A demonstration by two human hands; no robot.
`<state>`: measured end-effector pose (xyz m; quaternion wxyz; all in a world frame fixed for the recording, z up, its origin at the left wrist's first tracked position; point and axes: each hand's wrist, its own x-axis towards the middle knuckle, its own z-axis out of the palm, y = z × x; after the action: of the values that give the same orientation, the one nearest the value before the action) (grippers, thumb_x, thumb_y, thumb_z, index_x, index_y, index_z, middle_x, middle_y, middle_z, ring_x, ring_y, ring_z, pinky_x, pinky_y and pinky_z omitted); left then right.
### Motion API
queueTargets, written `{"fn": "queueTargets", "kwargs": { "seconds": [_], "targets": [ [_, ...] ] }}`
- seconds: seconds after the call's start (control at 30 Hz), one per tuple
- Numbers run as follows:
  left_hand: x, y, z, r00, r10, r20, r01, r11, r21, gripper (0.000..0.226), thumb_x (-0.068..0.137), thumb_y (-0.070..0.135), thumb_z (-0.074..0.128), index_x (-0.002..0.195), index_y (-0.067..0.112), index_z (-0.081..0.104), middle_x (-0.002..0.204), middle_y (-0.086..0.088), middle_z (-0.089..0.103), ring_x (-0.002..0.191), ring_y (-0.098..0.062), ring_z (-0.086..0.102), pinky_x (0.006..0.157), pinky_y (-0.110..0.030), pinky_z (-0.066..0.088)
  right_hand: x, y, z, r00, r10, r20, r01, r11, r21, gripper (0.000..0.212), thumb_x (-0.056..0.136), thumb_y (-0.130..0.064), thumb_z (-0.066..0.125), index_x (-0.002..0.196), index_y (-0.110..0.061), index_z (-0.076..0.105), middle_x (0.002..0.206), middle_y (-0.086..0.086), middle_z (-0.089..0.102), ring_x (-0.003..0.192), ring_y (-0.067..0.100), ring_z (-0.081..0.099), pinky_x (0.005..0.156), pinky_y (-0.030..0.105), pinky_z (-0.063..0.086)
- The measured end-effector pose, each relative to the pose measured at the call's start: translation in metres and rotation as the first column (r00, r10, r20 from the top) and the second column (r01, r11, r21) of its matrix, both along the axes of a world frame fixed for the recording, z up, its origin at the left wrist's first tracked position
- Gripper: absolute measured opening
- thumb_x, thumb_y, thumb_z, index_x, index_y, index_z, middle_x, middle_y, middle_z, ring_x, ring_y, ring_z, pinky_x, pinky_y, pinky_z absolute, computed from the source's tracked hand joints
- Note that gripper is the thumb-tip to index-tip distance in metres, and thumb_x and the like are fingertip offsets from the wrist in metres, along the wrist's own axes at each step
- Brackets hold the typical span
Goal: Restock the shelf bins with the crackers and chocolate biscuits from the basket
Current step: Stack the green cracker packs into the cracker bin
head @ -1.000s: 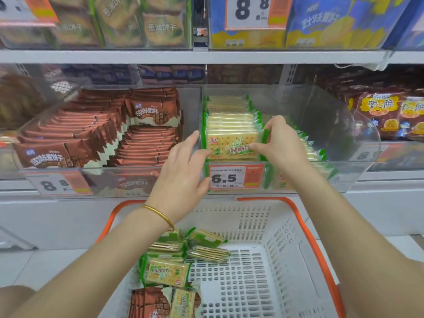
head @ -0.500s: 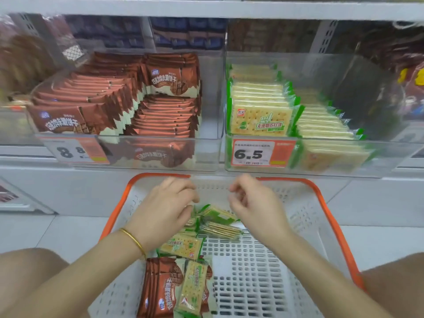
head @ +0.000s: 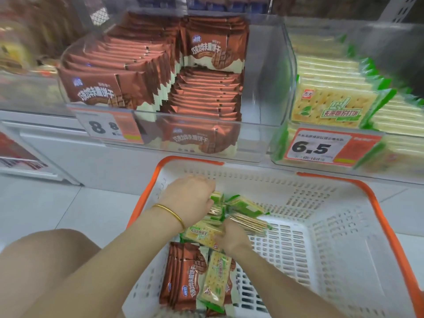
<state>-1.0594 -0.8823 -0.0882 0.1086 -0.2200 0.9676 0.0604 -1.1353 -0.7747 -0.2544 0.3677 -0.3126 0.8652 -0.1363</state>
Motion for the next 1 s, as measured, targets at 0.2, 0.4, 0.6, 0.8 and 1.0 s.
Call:
{"fn": "queueTargets", "kwargs": {
  "seconds": [0.2, 0.4, 0.6, 0.8, 1.0],
  "targets": [
    [-0.001, 0.003, -0.001, 0.999, 0.033, 0.021, -0.034, 0.999, 0.04, 0.033, 0.095, 0.031, 0.046, 0.125, 0.016, 0.05, 0.124, -0.004, 0.052, 0.118, -0.022, 0.047, 0.096, -0.036, 0.043, -0.034, 0.029, 0.044, 0.946, -0.009, 0.325, 0.096, 0.963, -0.253, 0.022, 0.089, -0.02, 0.066, 0.08, -0.022, 0.046, 0.092, -0.004, 0.049, 0.079, 0.015, 0.052, 0.063, 0.028, 0.047],
    [-0.006, 0.026, 0.006, 0.937, 0.341, -0.07, -0.258, 0.815, 0.519, 0.067, 0.091, 0.037, 0.058, 0.145, 0.015, 0.025, 0.141, -0.004, 0.041, 0.127, -0.021, 0.044, 0.103, -0.034, 0.04, -0.073, 0.08, 0.126, 0.824, -0.098, 0.558, 0.344, 0.869, -0.356, 0.012, 0.087, -0.012, 0.067, 0.092, -0.01, 0.056, 0.102, 0.017, 0.065, 0.077, 0.02, 0.068, 0.065, 0.028, 0.056],
    [-0.016, 0.056, 0.023, 0.802, 0.593, -0.073, -0.125, 0.286, 0.95, 0.014, 0.088, 0.011, 0.062, 0.101, 0.009, 0.057, 0.091, -0.005, 0.073, 0.087, -0.017, 0.071, 0.077, -0.035, 0.059, -0.069, 0.108, 0.173, 0.72, -0.066, 0.69, 0.453, 0.798, -0.396, 0.013, 0.086, -0.007, 0.065, 0.087, -0.008, 0.052, 0.085, 0.014, 0.07, 0.075, 0.023, 0.069, 0.065, 0.028, 0.057],
    [-0.015, 0.065, 0.057, 0.929, 0.246, -0.278, 0.046, 0.668, 0.743, 0.023, 0.082, 0.017, 0.071, 0.101, 0.018, 0.059, 0.094, -0.008, 0.065, 0.081, -0.017, 0.064, 0.071, -0.033, 0.055, -0.057, 0.116, 0.2, 0.837, 0.034, 0.547, 0.298, 0.809, -0.507, 0.016, 0.09, -0.016, 0.062, 0.105, -0.013, 0.06, 0.089, 0.001, 0.068, 0.079, 0.013, 0.064, 0.073, 0.028, 0.049],
    [-0.012, 0.075, 0.068, 0.921, 0.303, -0.245, 0.038, 0.556, 0.83, 0.039, 0.076, 0.028, 0.072, 0.106, 0.019, 0.049, 0.101, -0.01, 0.065, 0.085, -0.018, 0.066, 0.074, -0.037, 0.055, -0.051, 0.121, 0.215, 0.799, 0.027, 0.601, 0.433, 0.666, -0.607, 0.024, 0.089, -0.003, 0.06, 0.112, -0.006, 0.054, 0.069, 0.005, 0.068, 0.058, 0.016, 0.063, 0.055, 0.023, 0.052]
  ]
}}
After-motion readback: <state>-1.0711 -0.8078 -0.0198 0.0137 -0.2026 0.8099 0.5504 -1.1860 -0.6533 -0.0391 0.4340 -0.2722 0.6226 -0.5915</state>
